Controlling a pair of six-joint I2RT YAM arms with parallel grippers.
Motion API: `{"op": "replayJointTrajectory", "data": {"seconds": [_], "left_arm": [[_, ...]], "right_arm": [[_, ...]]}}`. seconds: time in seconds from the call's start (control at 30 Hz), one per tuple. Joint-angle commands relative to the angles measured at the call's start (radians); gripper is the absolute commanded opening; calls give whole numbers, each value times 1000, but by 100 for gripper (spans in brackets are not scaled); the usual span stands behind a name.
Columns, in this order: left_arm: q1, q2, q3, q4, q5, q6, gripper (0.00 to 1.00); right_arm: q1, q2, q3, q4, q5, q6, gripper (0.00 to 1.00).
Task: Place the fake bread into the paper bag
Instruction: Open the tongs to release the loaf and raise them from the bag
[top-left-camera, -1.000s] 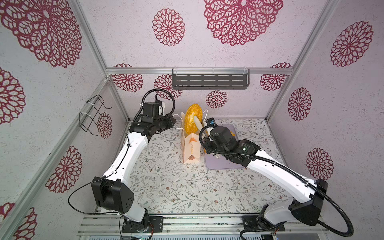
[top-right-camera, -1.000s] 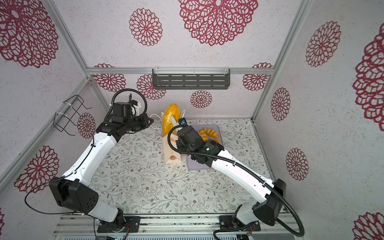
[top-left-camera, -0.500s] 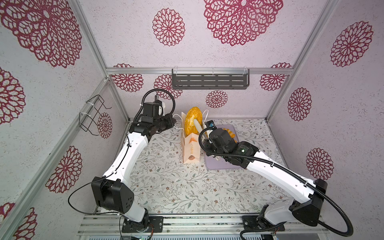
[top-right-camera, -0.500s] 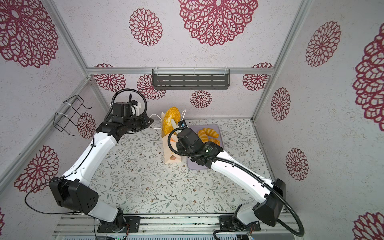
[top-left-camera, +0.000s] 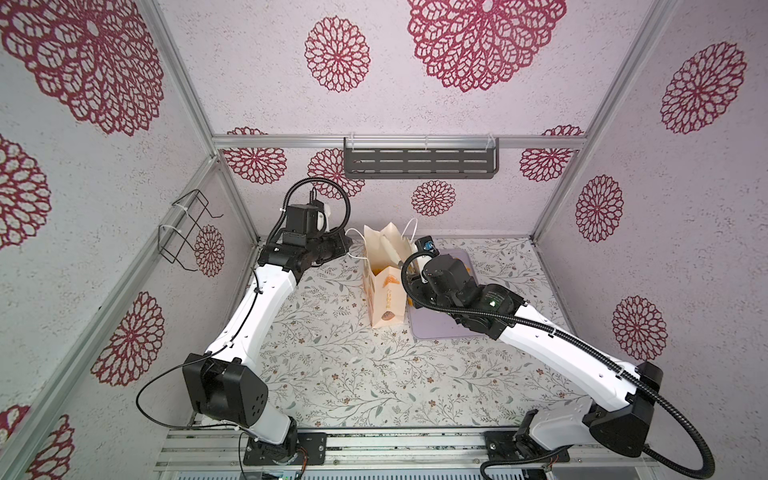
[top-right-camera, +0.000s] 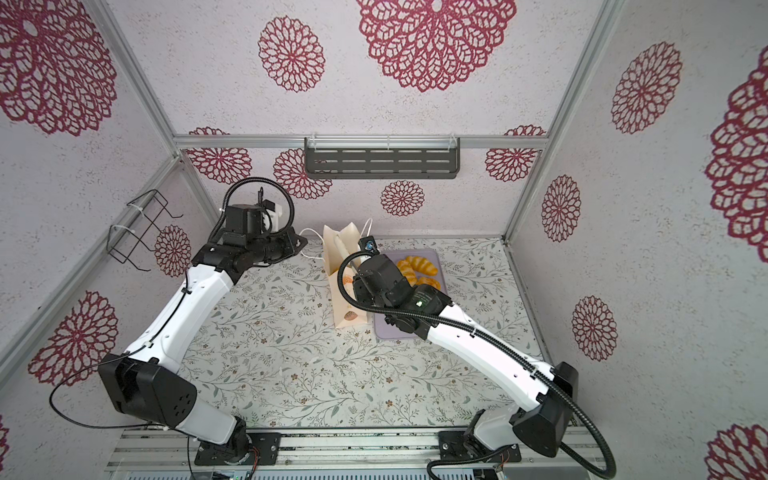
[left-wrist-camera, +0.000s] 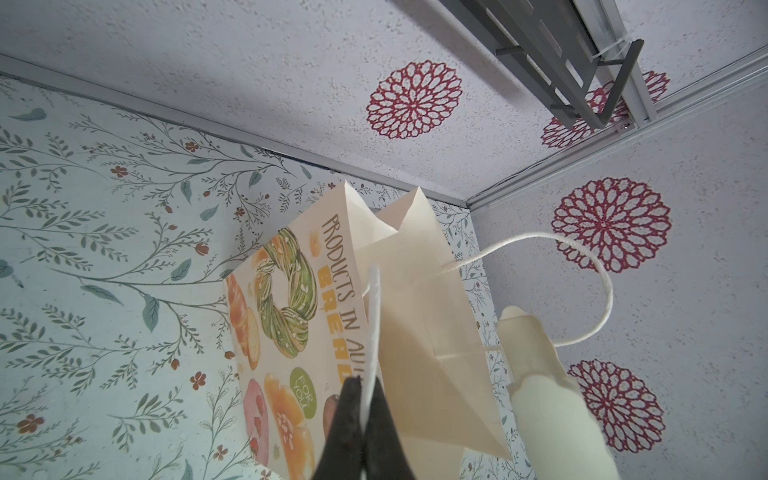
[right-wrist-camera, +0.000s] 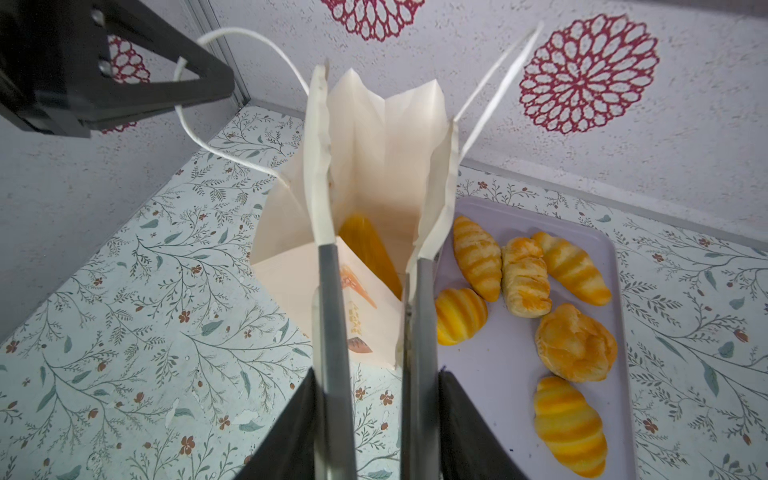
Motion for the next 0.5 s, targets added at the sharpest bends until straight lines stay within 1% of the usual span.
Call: {"op": "replayJointTrajectory", "data": {"seconds": [0.0,0.47], "left_arm": [[-6,2,0,6,2,7,0],[-6,-3,0,4,1,3,0]], "right_arm": [[6,-63,1,93,28,20,44],[4,-112,-34,178,-16,48,43]]}}
